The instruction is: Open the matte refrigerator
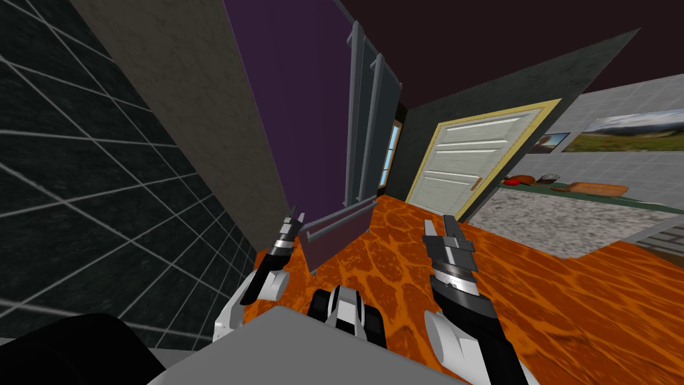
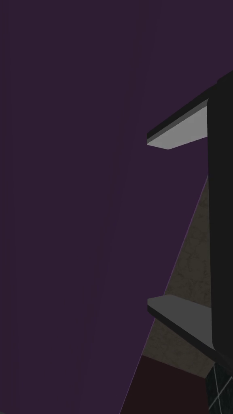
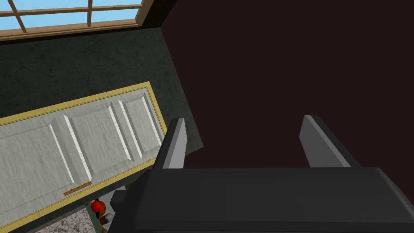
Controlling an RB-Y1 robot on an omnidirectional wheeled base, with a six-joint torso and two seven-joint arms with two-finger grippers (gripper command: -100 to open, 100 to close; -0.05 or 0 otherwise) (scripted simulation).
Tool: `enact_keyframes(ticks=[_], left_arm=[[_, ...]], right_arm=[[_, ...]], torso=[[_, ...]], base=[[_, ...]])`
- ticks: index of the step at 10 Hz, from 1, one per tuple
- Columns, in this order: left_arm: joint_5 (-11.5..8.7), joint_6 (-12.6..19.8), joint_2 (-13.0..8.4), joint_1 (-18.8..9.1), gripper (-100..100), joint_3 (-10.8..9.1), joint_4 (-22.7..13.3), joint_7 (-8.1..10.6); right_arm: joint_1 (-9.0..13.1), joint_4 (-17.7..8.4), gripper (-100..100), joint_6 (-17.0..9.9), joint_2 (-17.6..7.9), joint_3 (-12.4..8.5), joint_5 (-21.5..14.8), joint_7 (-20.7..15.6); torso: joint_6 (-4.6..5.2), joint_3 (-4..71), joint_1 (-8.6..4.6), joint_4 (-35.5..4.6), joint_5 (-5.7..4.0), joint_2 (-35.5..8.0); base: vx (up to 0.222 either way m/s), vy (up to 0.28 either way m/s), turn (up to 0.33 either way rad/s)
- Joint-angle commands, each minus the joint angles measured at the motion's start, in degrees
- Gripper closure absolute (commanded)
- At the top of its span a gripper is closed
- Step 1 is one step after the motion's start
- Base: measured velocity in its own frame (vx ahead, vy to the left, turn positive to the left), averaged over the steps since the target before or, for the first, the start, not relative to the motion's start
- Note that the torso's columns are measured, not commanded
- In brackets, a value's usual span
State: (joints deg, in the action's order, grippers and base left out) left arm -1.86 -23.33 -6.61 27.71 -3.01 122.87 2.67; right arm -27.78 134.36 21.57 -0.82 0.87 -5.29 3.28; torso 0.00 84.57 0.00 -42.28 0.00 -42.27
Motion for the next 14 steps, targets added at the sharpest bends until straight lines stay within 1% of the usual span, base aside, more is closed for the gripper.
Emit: enact_keyframes(ticks=[1, 6, 7, 12, 13, 14], left_arm=[[0.5, -0.6, -0.9, -0.8, -100, 0.05, -4.2, -0.63], [1.4, -1.8, -1.7, -2.2, -100, -0.02, -12.2, -1.75], [1.4, -1.8, -1.7, -2.2, -100, -0.02, -12.6, -1.75], [2.2, -2.8, -1.7, -3.3, -100, -0.08, -19.9, -2.73], [2.5, -3.1, -1.5, -3.8, -100, -0.11, -22.6, -3.08], [2.6, -3.3, -1.5, -4.0, -100, -0.12, -23.9, -3.25]], right_arm=[[0.0, 0.0, 0, 0.0, 0.0, 0.0, 0.0, 0.0], [0.0, 0.0, 0, 0.0, 0.0, 0.0, 0.0, 0.0], [0.0, 0.0, 0, 0.0, 0.0, 0.0, 0.0, 0.0], [0.0, 0.0, 0, 0.0, 0.0, 0.0, 0.0, 0.0], [0.0, 0.0, 0, 0.0, 0.0, 0.0, 0.0, 0.0], [0.0, 0.0, 0, 0.0, 0.0, 0.0, 0.0, 0.0]], torso=[[0.0, 0.0, 0.0, 0.0, 0.0, 0.0], [0.0, 0.0, 0.0, 0.0, 0.0, 0.0], [0.0, 0.0, 0.01, 0.0, 0.0, 0.0], [0.0, 0.0, 0.01, 0.0, 0.0, 0.0], [0.0, 0.0, 0.01, 0.0, 0.0, 0.0], [0.0, 0.0, 0.02, 0.0, 0.0, 0.0]], base=[[0.018, 0.011, 0.002], [0.024, 0.011, 0.003], [0.014, 0.01, 0.0], [0.017, 0.01, 0.002], [0.024, 0.015, 0.002], [0.025, 0.014, 0.003]])
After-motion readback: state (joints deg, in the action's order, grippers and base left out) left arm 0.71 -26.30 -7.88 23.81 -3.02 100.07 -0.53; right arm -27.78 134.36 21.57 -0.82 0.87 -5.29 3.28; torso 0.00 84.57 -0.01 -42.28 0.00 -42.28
